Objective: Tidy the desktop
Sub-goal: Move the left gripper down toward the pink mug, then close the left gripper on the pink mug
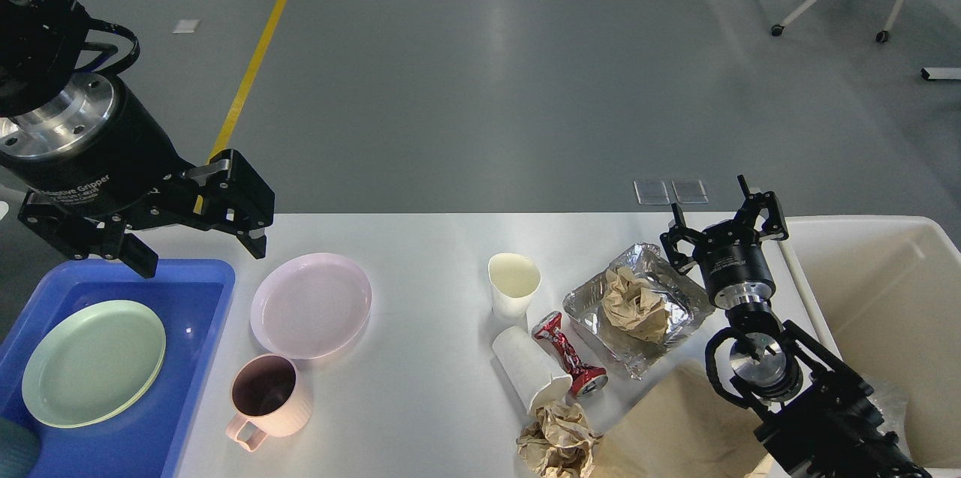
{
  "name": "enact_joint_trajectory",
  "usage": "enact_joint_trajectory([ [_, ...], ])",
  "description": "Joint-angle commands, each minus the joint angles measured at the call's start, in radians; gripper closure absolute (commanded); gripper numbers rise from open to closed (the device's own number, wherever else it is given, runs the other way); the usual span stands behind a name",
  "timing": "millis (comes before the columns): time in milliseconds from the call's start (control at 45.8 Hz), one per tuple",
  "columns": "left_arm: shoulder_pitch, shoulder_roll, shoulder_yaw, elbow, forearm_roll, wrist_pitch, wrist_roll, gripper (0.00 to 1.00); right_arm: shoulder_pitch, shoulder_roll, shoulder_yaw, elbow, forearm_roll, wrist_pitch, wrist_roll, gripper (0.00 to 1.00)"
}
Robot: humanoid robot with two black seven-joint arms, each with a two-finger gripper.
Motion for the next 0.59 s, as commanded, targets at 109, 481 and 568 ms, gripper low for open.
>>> enact_joint_trajectory([
  [109,0.200,0.066,-0.012,0.057,0.075,0.112,0.002,0.05,0.000,0.000,0.000,0.000,0.000,0.000,0.000,0.00],
  [481,0.787,0.161,-0.245,0.239,0.354,0.374,0.006,0.05,0.000,0.000,0.000,0.000,0.000,0.000,0.000,0.00],
  [568,0.878,0.155,-0.279,0.297,0.397,0.388,0.008,0.05,0.000,0.000,0.000,0.000,0.000,0.000,0.000,0.00],
])
